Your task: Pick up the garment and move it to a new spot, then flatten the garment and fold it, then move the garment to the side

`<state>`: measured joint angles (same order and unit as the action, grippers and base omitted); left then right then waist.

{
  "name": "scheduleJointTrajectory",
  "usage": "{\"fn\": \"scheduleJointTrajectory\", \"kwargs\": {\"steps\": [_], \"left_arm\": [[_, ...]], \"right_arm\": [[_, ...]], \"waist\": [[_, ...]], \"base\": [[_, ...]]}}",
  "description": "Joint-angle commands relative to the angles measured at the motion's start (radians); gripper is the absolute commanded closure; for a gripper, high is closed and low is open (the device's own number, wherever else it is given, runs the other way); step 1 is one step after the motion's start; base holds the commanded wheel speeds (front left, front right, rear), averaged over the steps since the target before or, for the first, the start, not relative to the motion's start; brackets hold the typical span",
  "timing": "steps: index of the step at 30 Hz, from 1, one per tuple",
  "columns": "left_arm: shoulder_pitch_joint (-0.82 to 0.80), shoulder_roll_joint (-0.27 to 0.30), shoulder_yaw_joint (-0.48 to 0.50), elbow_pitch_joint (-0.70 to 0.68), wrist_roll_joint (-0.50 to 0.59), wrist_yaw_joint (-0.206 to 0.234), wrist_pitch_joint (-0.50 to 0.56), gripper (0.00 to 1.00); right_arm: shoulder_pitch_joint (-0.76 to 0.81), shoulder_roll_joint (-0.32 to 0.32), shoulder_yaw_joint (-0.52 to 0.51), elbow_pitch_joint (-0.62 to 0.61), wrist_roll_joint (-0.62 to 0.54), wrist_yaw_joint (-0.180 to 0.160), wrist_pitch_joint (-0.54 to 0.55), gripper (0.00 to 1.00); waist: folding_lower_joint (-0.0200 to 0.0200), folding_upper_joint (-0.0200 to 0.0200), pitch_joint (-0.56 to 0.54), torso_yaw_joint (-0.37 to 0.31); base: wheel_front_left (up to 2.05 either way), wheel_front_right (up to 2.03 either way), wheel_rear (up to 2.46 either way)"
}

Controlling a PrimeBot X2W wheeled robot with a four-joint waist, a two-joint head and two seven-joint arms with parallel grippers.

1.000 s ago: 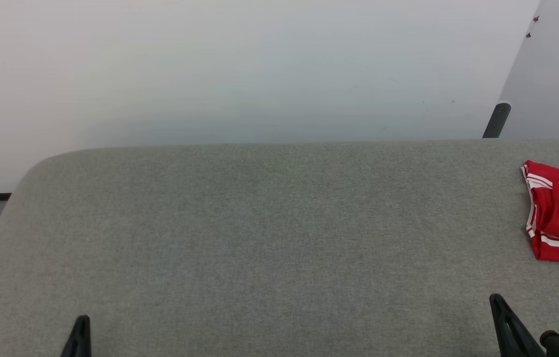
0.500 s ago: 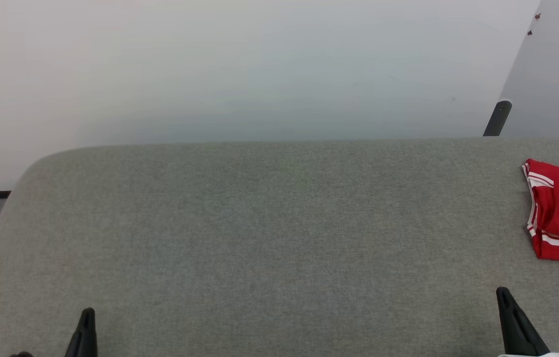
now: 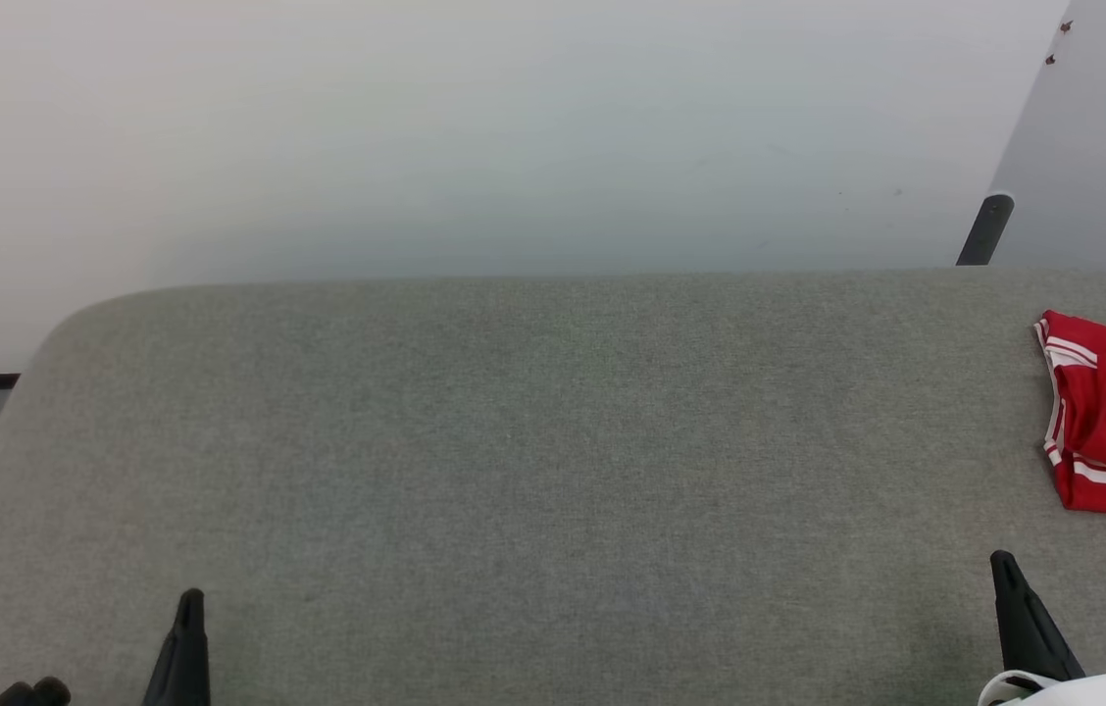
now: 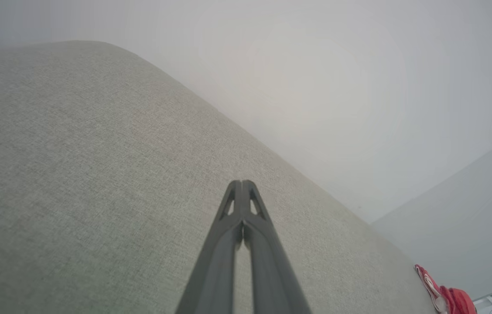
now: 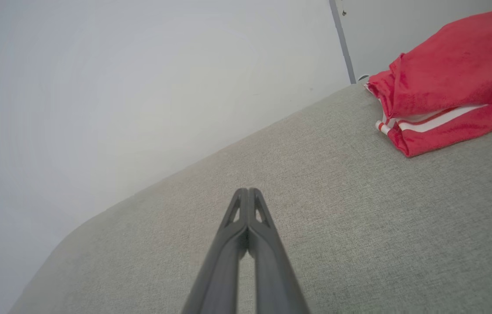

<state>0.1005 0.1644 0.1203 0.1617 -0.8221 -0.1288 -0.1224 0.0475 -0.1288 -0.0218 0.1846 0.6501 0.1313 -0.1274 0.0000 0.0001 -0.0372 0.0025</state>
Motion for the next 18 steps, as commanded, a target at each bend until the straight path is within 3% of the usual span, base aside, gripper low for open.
{"fn": "scheduleJointTrajectory", "kwargs": {"steps": [1,18], "left_arm": [[-0.023,0.007,0.003,-0.009,-0.023,-0.001,0.003,1.0],[-0.072,-0.024,0.001,0.014,-0.216,-0.001,0.062,1.0]], "right_arm": [[-0.025,-0.003,-0.006,-0.009,0.028,0.0,0.004,1.0],[-0.059,0.015,-0.025,0.007,0.267,0.0,0.061,1.0]], "waist": [[0.0,-0.0001,0.0,0.0],[0.0,-0.0001,0.008,0.0]], "base": [[0.0,0.0,0.0],[0.0,0.0,0.0]]}}
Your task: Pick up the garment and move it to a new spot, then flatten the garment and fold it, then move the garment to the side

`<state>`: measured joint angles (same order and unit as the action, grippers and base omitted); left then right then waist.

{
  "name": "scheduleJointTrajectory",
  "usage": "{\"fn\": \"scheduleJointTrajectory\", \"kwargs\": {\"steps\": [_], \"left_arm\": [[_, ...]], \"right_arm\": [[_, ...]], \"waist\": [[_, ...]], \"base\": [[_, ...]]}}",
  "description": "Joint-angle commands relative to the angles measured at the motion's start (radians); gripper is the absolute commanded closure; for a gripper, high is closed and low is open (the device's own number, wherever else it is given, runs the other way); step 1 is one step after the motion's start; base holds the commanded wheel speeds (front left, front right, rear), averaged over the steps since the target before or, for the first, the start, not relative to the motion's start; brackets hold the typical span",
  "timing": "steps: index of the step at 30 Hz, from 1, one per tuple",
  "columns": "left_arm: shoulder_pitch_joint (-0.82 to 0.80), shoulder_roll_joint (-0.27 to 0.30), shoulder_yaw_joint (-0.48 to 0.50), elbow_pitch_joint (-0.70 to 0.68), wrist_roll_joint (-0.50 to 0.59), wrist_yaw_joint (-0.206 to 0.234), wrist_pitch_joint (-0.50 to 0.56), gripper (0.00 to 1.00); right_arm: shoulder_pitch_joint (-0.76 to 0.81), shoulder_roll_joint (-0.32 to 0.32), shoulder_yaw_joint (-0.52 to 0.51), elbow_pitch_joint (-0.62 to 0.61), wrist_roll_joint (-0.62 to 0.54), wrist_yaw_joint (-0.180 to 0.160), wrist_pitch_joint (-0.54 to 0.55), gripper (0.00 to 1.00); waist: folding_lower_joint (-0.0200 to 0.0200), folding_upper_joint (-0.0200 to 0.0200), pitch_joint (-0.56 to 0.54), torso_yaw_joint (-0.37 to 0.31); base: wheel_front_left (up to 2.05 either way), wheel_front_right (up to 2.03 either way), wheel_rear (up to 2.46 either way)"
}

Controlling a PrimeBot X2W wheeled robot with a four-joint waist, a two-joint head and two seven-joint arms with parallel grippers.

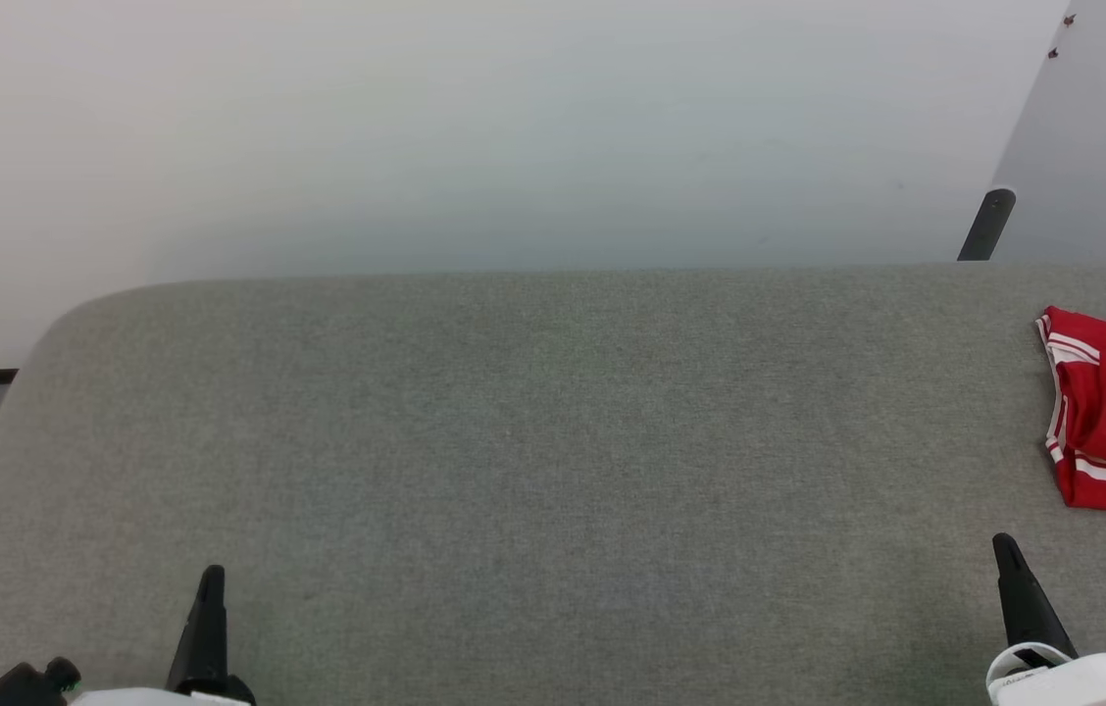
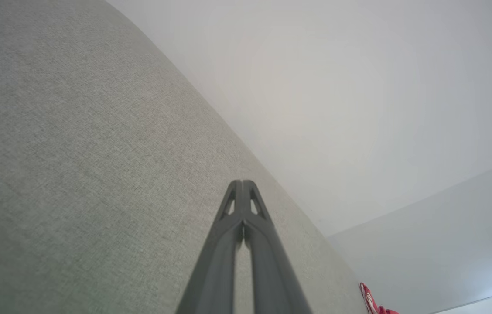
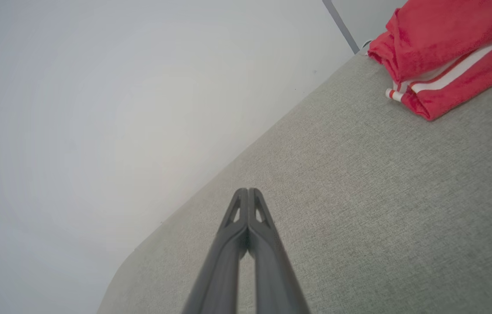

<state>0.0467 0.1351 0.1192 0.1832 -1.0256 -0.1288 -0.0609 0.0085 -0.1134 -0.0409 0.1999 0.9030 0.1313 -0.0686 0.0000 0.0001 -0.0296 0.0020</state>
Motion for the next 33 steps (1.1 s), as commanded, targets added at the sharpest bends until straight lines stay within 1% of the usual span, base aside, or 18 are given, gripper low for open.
{"fn": "scheduleJointTrajectory", "kwargs": {"steps": [1,15,33], "left_arm": [[-0.021,0.004,0.002,-0.006,-0.023,-0.001,0.004,1.0],[-0.056,-0.017,0.0,0.01,-0.158,-0.002,0.045,1.0],[-0.093,-0.041,-0.001,0.029,-0.308,-0.002,0.093,1.0]], "right_arm": [[-0.023,0.001,-0.006,-0.007,0.027,0.0,0.006,1.0],[-0.049,0.014,-0.02,0.005,0.193,0.0,0.046,1.0],[-0.073,0.029,-0.036,0.019,0.377,0.0,0.092,1.0]], "waist": [[0.0,-0.0001,0.0,0.0],[0.0,-0.0001,0.006,0.0],[0.0,-0.0001,0.014,-0.001]], "base": [[0.0,0.0,0.0],[0.0,0.0,0.0],[0.0,0.0,0.0]]}}
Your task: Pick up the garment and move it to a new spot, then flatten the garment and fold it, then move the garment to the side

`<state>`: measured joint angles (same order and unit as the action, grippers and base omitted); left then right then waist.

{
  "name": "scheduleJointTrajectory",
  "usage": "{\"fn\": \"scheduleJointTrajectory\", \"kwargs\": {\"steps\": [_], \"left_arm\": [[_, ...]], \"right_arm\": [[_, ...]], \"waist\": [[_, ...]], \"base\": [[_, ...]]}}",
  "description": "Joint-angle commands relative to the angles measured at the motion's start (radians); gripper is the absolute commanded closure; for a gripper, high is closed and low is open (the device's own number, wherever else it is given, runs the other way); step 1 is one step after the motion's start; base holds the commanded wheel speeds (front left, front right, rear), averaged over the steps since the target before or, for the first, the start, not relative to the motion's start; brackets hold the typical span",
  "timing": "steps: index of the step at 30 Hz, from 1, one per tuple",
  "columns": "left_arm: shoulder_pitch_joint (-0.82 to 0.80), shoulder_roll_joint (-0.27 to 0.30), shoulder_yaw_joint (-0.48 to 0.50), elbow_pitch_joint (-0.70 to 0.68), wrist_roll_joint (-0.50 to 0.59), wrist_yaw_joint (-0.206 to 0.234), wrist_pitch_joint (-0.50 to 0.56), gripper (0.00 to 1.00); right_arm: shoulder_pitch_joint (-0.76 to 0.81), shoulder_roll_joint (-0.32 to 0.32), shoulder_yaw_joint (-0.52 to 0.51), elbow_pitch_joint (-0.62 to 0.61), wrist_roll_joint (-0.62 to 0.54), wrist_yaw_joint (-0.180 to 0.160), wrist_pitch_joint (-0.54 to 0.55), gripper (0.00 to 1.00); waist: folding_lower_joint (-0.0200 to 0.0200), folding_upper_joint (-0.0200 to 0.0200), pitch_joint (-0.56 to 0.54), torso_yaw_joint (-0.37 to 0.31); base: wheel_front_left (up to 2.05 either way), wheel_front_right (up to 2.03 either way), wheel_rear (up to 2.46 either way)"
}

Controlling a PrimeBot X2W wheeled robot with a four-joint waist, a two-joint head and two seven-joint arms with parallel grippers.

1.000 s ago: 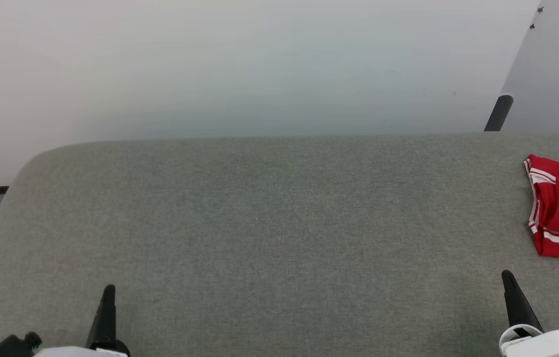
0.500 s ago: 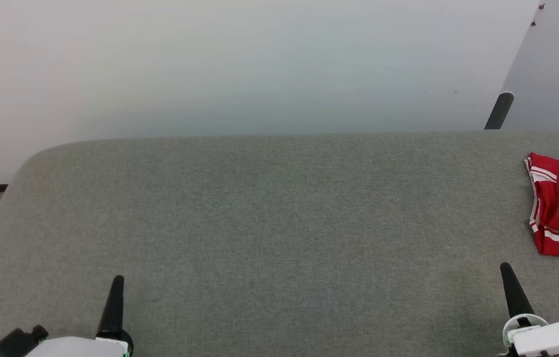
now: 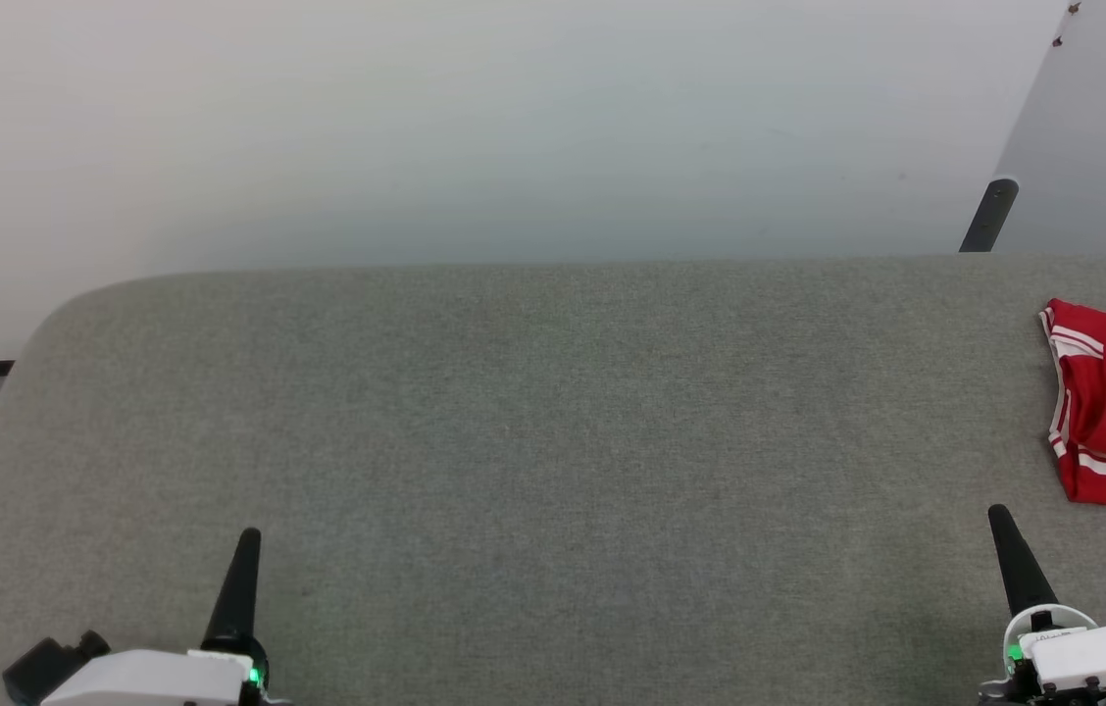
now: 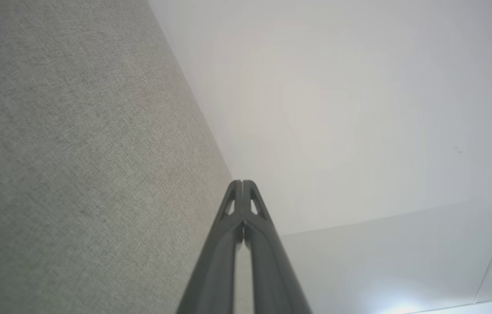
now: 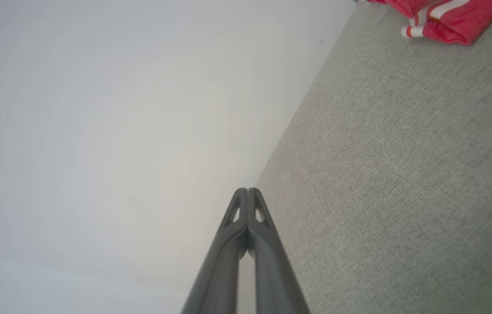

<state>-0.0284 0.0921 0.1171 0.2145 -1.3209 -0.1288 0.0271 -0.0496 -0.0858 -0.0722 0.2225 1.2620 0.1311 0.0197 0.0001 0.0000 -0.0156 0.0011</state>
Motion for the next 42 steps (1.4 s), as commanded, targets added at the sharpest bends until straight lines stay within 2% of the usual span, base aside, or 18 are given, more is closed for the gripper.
{"fn": "scheduleJointTrajectory", "kwargs": {"steps": [1,42], "left_arm": [[-0.019,0.0,0.001,-0.002,-0.021,-0.002,0.007,1.0],[-0.084,-0.042,-0.002,0.031,-0.284,-0.003,0.086,1.0]], "right_arm": [[-0.015,0.003,-0.006,-0.003,0.028,0.0,0.006,1.0],[-0.064,0.03,-0.035,0.022,0.346,0.0,0.088,1.0]], "waist": [[-0.0001,0.0,0.001,0.0],[-0.0001,0.0,0.018,-0.001]], "base": [[0.0,0.0,0.0],[0.0,0.0,0.0]]}}
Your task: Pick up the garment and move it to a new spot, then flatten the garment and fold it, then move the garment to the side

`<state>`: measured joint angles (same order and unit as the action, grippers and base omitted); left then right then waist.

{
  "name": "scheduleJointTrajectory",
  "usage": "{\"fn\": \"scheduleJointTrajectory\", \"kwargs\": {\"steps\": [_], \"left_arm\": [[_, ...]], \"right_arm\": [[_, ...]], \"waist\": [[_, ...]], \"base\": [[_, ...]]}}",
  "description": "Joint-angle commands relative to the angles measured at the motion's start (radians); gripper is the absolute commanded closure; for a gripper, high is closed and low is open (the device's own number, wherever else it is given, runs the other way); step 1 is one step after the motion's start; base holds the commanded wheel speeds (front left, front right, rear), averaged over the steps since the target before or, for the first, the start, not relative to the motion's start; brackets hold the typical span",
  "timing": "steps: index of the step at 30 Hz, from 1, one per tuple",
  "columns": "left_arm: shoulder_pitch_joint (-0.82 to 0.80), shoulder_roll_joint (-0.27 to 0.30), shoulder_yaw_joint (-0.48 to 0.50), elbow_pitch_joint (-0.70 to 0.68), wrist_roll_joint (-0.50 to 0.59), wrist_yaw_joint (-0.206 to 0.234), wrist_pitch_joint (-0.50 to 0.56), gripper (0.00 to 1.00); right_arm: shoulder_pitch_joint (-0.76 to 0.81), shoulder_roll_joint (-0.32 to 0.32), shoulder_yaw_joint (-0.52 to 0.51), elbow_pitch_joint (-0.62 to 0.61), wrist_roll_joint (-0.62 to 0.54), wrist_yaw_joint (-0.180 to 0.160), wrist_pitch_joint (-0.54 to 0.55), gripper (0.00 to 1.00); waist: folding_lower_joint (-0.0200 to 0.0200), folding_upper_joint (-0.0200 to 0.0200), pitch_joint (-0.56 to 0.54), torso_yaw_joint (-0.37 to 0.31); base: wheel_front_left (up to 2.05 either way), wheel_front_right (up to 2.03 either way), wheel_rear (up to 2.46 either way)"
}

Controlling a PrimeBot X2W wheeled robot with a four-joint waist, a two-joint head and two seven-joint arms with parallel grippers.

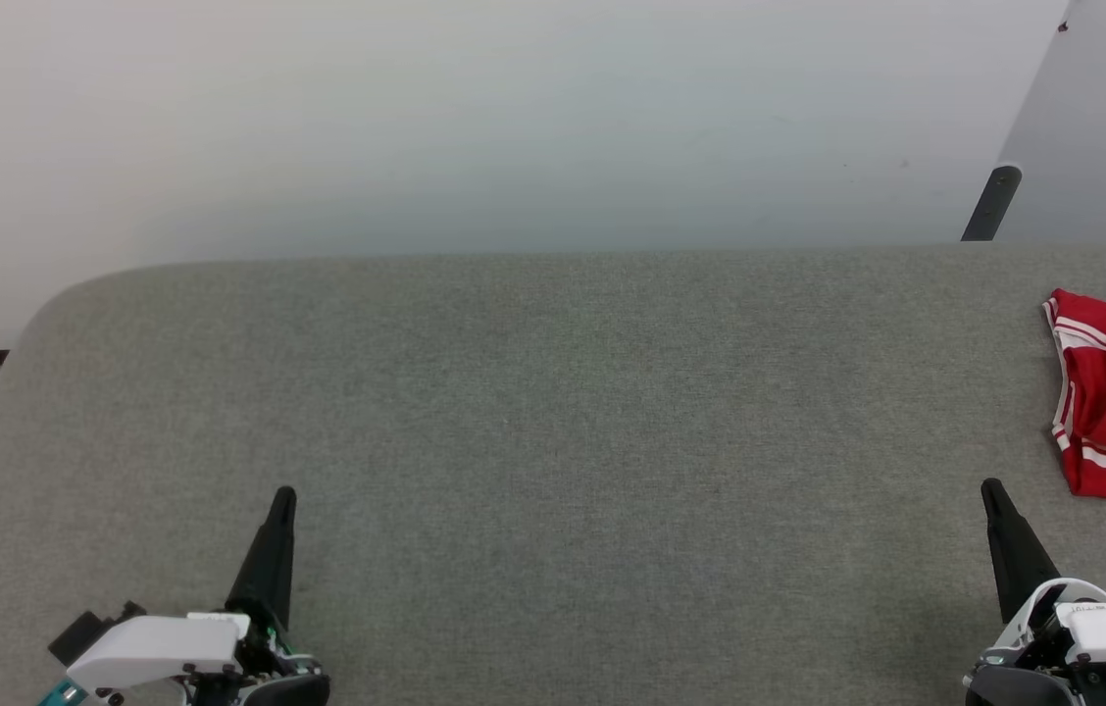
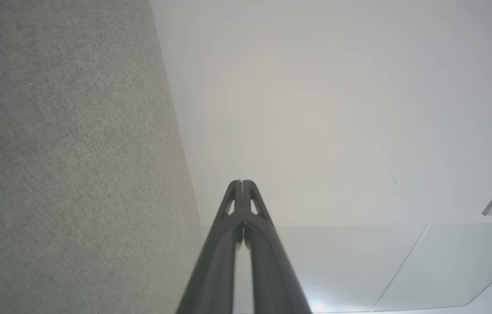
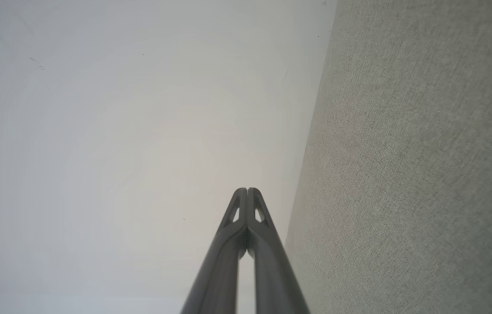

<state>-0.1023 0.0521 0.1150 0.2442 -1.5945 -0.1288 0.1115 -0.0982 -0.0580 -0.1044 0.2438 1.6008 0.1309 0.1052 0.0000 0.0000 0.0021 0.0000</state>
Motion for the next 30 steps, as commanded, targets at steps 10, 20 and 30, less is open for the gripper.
{"fn": "scheduleJointTrajectory", "kwargs": {"steps": [10,20,30], "left_arm": [[-0.013,-0.004,0.0,0.003,-0.019,-0.004,0.006,1.0],[-0.013,-0.004,-0.001,0.002,-0.019,-0.004,0.006,1.0],[-0.012,-0.003,-0.001,0.002,-0.019,-0.004,0.006,1.0]], "right_arm": [[-0.012,0.005,-0.005,0.001,0.018,0.0,0.006,1.0],[-0.012,0.005,-0.006,0.001,0.017,0.0,0.007,1.0],[-0.012,0.006,-0.007,0.002,0.015,0.0,0.008,1.0]], "waist": [[0.0,0.0,0.001,0.0],[0.0,0.0,0.001,0.0],[0.0,0.0,0.001,0.0]], "base": [[0.0,0.0,0.0],[0.0,0.0,0.0],[0.0,0.0,0.0]]}}
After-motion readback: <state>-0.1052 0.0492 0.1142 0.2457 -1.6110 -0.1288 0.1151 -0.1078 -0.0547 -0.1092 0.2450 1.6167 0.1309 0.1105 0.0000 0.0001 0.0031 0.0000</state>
